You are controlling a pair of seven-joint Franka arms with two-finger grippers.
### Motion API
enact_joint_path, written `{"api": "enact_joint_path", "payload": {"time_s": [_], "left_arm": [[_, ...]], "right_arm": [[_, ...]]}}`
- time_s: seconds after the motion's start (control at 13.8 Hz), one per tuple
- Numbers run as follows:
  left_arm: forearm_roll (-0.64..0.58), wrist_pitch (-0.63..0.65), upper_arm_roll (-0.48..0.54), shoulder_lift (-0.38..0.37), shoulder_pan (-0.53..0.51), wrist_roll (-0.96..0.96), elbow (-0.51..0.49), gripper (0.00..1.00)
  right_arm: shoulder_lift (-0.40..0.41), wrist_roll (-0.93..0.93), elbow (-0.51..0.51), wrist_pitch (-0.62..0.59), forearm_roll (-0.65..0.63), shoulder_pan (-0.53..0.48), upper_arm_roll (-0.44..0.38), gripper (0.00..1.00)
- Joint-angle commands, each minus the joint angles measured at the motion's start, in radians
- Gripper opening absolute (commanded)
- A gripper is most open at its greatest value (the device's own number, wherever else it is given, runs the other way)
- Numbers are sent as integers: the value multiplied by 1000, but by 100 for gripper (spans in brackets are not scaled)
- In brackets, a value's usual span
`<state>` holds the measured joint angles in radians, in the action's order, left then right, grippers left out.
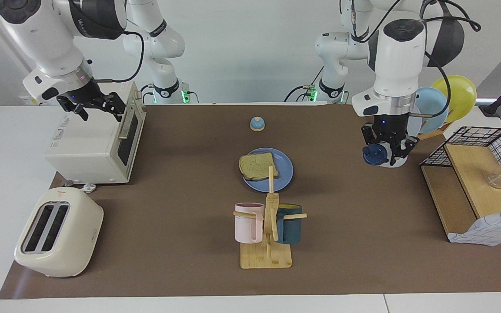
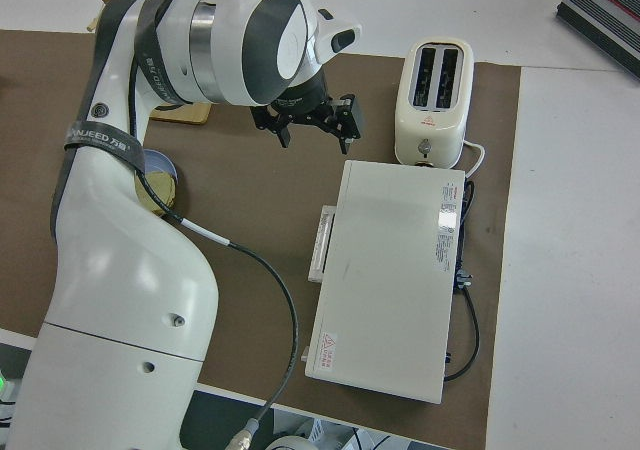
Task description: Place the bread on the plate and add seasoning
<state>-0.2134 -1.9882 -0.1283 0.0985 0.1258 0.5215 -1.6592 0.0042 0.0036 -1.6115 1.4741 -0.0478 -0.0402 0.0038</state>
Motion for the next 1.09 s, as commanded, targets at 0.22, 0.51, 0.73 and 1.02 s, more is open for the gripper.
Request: {"api": "enact_joint_path", "payload": {"time_s": [0.22,0.51,0.73,1.02], "left_arm": [[117,-343,-8,-66,-26,-283,-239,0],[114,-702,-8,-82,-23,-615,-437,0],[114,-869,-10,-77,-25,-691,-517,0],[114,-1165,-10,-8,-21,-804,-608,0]], "right_arm": [[-18,-22,-24,17,12,-9,2,100],[-26,-22,-22,17,12,-9,2,100],[-32,-22,-22,17,12,-9,2,100],[-32,-22,-22,17,12,-9,2,100]]}}
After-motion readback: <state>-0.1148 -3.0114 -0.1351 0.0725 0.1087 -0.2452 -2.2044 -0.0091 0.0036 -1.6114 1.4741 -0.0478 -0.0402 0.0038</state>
